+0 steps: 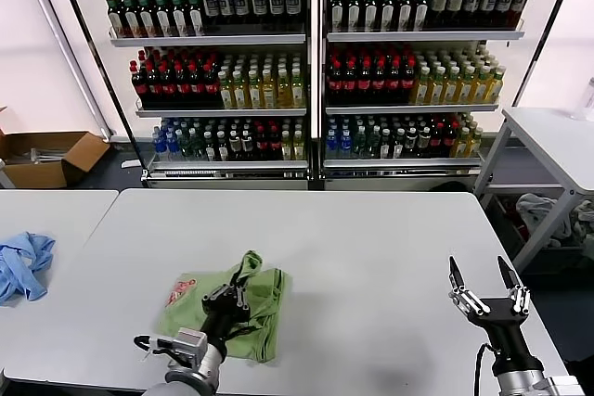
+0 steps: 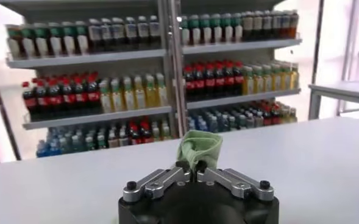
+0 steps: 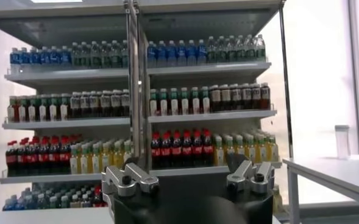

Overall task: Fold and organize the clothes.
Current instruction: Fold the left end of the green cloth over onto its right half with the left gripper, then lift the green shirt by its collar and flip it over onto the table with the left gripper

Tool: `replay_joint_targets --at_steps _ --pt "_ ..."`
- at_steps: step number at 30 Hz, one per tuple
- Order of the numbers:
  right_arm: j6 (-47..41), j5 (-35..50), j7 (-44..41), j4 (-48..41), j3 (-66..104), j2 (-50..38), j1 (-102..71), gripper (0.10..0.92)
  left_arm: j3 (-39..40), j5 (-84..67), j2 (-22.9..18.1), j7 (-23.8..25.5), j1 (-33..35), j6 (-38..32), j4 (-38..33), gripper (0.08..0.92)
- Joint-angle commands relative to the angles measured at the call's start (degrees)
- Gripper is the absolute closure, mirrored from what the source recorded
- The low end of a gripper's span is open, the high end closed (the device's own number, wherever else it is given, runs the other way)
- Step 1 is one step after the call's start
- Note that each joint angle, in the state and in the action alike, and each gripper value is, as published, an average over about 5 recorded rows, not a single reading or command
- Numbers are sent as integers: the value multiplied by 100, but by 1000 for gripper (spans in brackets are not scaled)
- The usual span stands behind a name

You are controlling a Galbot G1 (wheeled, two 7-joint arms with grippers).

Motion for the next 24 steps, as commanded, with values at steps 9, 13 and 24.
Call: replay_joint_targets --at_steps 9,13,24 --pt "-9 -62 -19 -10 -31 30 66 203 1168 1812 253 680 -318 -266 188 698" --pt "-44 -79 -18 2 -49 38 90 203 1118 1744 382 808 -404 -539 -308 577" --pt "-27 -86 -5 -23 -51 32 90 203 -2142 -1116 896 688 450 -269 -344 266"
